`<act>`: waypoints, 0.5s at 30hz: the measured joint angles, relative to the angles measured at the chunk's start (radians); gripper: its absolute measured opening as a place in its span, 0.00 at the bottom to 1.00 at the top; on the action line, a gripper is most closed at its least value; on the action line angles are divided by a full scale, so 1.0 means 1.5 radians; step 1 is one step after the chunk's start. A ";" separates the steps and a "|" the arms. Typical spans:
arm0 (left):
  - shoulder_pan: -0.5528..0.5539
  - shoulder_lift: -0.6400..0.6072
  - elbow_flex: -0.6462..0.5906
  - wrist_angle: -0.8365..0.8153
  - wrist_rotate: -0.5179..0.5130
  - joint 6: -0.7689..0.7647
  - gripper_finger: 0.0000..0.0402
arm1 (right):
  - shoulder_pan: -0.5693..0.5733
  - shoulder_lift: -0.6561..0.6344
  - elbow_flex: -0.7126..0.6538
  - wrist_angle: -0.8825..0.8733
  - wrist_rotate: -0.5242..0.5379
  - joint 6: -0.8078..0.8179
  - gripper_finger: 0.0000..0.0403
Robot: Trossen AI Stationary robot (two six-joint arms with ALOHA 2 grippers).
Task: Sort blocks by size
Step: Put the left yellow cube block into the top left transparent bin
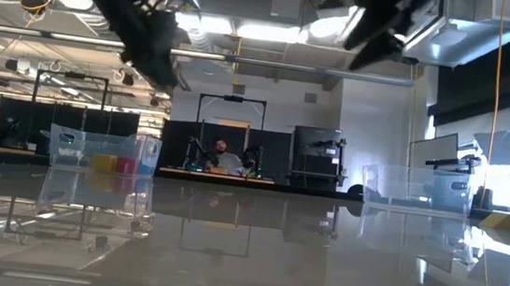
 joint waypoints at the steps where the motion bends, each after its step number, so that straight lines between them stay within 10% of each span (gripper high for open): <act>1: -0.015 -0.003 0.000 0.007 0.006 0.000 0.55 | 0.014 0.001 0.000 -0.029 0.000 0.024 0.72; 15: -0.213 0.019 -0.001 0.052 0.019 -0.018 0.55 | 0.274 0.018 0.000 -0.208 0.007 0.384 0.72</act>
